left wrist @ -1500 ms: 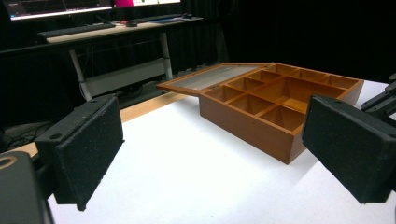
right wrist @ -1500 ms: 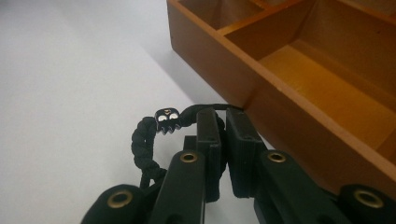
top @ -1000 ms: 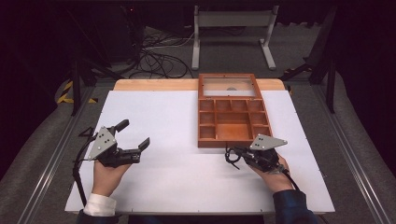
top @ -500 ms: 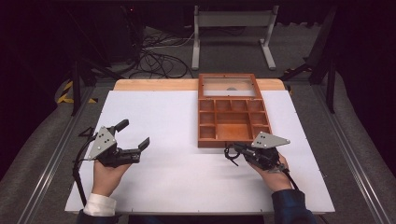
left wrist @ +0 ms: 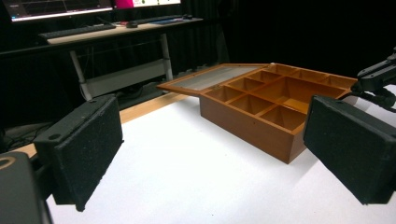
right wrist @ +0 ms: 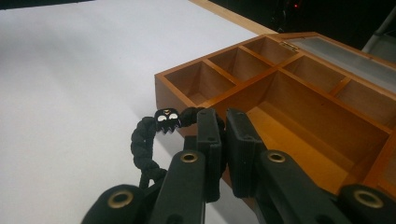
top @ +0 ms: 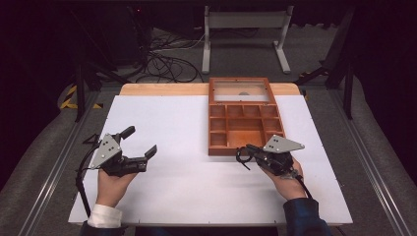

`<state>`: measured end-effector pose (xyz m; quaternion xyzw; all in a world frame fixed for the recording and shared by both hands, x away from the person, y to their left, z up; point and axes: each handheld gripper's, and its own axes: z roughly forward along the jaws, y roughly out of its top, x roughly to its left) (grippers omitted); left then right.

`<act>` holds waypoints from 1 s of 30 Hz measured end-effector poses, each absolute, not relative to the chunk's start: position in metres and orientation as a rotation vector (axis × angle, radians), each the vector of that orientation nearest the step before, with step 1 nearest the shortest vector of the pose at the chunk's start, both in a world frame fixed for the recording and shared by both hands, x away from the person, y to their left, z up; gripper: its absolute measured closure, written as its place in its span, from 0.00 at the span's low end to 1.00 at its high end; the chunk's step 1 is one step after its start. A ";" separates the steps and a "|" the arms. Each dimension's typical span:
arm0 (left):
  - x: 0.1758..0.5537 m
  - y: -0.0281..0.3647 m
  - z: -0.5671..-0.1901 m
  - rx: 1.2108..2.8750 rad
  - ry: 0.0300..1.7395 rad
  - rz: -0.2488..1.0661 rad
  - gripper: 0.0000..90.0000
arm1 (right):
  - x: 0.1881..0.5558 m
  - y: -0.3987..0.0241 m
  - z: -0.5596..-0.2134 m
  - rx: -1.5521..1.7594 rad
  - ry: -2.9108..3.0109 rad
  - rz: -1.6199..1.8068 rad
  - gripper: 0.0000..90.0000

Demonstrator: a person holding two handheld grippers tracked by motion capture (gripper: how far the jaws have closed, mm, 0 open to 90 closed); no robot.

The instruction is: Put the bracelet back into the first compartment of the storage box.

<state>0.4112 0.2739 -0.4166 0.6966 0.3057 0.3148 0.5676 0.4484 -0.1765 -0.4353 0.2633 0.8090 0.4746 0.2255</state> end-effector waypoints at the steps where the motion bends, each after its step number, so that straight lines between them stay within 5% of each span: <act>1: 0.411 0.275 -0.417 1.640 0.716 0.741 0.06 | 0.448 -0.177 -0.435 0.726 2.231 1.309 0.95; 30: 0.413 0.279 -0.419 1.630 0.727 0.733 0.06 | 0.472 -0.156 -0.405 0.713 2.195 1.260 0.95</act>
